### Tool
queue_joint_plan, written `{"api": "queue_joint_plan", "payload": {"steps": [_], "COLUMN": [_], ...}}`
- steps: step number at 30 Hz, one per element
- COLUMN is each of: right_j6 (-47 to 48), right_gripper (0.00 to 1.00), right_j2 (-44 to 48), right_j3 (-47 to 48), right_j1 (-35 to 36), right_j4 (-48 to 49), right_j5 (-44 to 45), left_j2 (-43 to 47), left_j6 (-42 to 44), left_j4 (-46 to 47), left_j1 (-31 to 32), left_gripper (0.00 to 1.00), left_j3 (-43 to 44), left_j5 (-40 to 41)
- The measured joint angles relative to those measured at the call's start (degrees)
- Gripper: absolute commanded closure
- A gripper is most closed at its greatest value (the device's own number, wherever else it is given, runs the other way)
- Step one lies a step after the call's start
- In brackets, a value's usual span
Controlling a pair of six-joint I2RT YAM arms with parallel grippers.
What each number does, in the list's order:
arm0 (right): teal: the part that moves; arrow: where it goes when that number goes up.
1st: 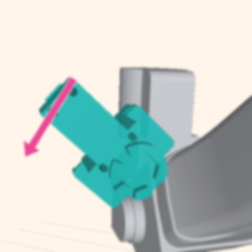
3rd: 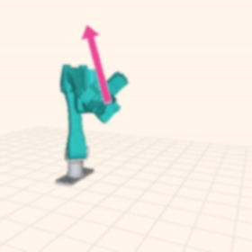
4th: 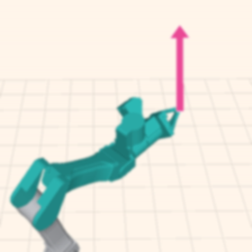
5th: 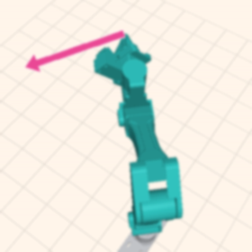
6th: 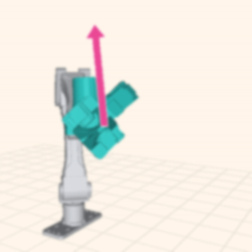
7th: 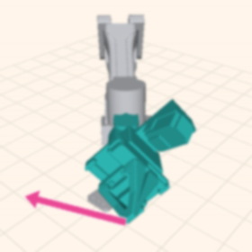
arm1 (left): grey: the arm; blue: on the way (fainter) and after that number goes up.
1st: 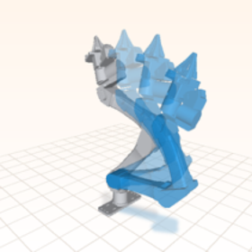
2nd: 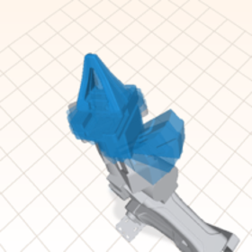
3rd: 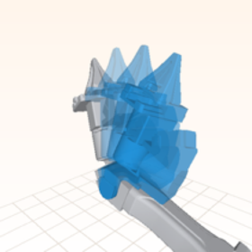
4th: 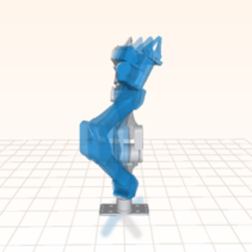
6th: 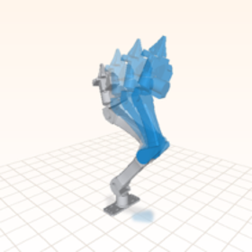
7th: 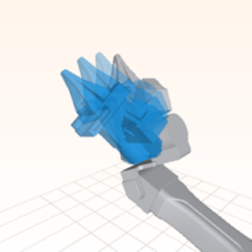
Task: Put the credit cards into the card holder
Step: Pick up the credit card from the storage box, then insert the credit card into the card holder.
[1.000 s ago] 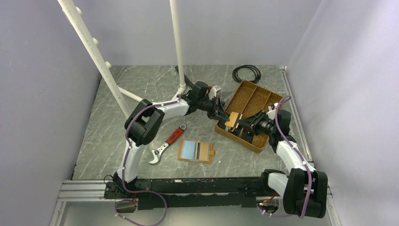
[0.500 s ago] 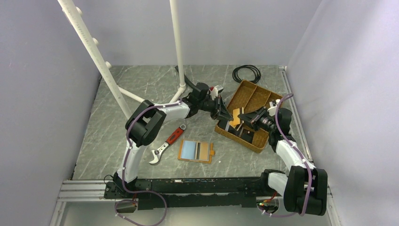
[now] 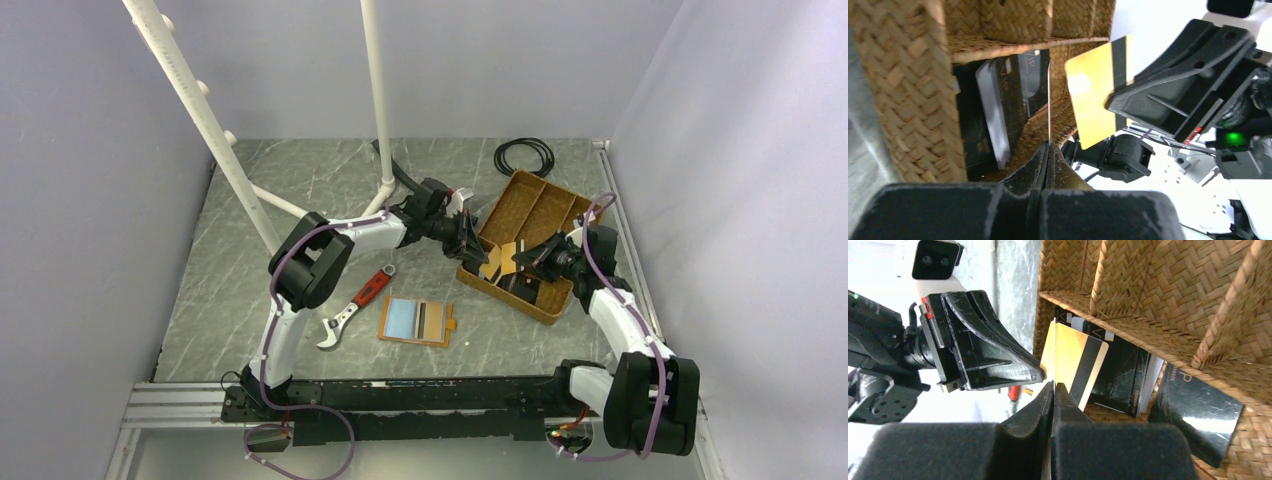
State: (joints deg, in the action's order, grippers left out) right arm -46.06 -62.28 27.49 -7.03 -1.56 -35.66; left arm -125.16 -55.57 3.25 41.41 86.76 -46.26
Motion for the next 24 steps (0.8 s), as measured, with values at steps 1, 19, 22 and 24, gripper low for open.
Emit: {"api": "queue_joint_plan", "payload": {"steps": [1,19,22,24], "right_j6": [1.2,13.7,14.5,14.1], "right_gripper": [1.00,1.00,1.00,1.00], "right_j2": [0.0,4.7,5.1,5.0], "right_j3": [0.7,7.7,9.6,9.9], "right_j1": [0.0,5.5,12.1,17.8], "right_j4": [-1.5,-19.0,-20.9,-20.9], "right_j5": [0.6,5.1,7.6,8.4], "left_j2": [0.0,1.6,6.4,12.2], "left_j6": [0.7,11.0,12.5,13.7], "left_j4": [-0.7,-16.0,-20.2,-22.1], "left_j1": [-0.1,-0.9,-1.0,-1.1], "left_gripper": [1.00,0.47,0.46,0.43], "left_j3": [0.1,4.4,2.6,-0.6], "left_j5": [0.3,7.8,10.0,11.5]}}
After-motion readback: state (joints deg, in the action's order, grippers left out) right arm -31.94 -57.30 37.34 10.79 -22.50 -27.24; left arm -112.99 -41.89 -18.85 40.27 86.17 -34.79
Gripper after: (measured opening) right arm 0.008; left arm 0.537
